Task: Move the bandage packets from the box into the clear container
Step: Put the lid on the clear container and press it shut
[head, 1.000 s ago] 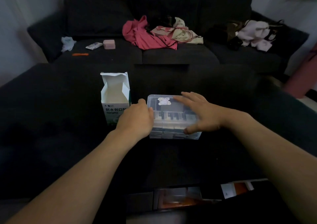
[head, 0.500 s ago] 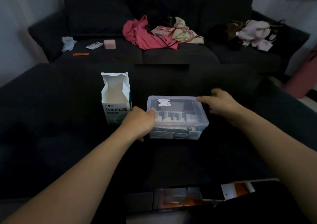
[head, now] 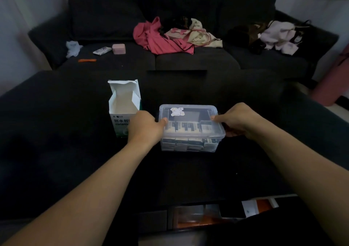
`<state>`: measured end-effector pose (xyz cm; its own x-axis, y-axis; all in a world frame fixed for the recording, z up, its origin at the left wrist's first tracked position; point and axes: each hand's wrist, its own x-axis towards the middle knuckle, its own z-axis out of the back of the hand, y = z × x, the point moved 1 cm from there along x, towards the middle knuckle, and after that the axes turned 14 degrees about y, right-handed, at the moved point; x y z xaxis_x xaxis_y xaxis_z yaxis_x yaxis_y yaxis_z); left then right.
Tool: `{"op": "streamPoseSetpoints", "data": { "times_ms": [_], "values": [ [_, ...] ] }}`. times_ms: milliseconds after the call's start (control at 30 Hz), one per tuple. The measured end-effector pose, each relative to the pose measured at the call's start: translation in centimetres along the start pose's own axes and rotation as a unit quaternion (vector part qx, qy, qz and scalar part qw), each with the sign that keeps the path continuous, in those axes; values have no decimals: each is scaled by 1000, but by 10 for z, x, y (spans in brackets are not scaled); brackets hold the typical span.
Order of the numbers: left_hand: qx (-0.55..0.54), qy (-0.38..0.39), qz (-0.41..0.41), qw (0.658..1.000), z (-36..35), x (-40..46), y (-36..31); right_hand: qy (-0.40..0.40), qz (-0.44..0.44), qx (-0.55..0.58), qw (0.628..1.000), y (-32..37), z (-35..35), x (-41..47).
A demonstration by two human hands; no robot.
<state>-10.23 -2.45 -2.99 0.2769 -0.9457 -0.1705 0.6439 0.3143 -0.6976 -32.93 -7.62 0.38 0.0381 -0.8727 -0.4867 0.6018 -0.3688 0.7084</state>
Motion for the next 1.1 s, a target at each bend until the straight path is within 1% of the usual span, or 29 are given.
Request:
{"op": "streamPoseSetpoints", "data": {
  "times_ms": [67, 167, 333, 400, 467, 533, 600, 633, 667, 700, 733, 767, 800, 833, 867, 900, 967, 1033, 1100],
  "values": [
    [43, -22, -18, 999, -1, -3, -2, -17, 13, -25, 999, 2, -2, 1],
    [84, -42, -35, 995, -2, -3, -1, -51, 17, -116, 992, 5, -4, 1],
    [137, -65, -50, 987, -1, -7, -6, -117, 66, -255, 958, 5, -13, 7],
    [159, -65, -49, 984, -2, -11, -11, -136, 82, -294, 943, 5, -17, 5],
    [159, -57, -46, 985, -1, -11, -11, -141, 82, -310, 937, 6, -21, 4],
    [158, -44, -53, 985, -1, -12, -11, -141, 63, -331, 931, 6, -23, 1],
    [156, -26, -58, 986, 3, -18, -13, -159, 45, -381, 910, 14, -26, -9],
    [148, -21, -58, 987, 7, -22, -15, -189, 61, -406, 892, 22, -27, -16],
    [135, -19, -57, 989, 13, -27, -16, -227, 107, -416, 874, 31, -30, -25],
    [120, -20, -56, 991, 21, -30, -15, -251, 185, -404, 860, 39, -38, -32],
    [106, -24, -50, 993, 35, -34, -9, -240, 276, -374, 852, 52, -51, -43],
    [103, -24, -42, 993, 48, -37, -2, -185, 359, -337, 851, 62, -67, -52],
    [109, -15, -25, 994, 62, -39, 7, -106, 419, -312, 846, 72, -86, -57],
    [117, -6, -1, 993, 75, -42, 17, -28, 444, -314, 839, 79, -108, -58],
    [117, 2, 22, 993, 90, -47, 31, 29, 431, -341, 835, 87, -132, -58],
    [117, 12, 34, 992, 100, -50, 42, 53, 400, -372, 836, 90, -149, -49],
    [108, 15, 42, 993, 118, -61, 67, 34, 330, -415, 847, 101, -174, -35],
    [78, 3, 38, 996, 130, -70, 90, -5, 285, -422, 861, 113, -187, -30],
    [67, -46, 30, 996, 146, -90, 116, -9, 300, -381, 874, 131, -209, -41]
  ]
}}
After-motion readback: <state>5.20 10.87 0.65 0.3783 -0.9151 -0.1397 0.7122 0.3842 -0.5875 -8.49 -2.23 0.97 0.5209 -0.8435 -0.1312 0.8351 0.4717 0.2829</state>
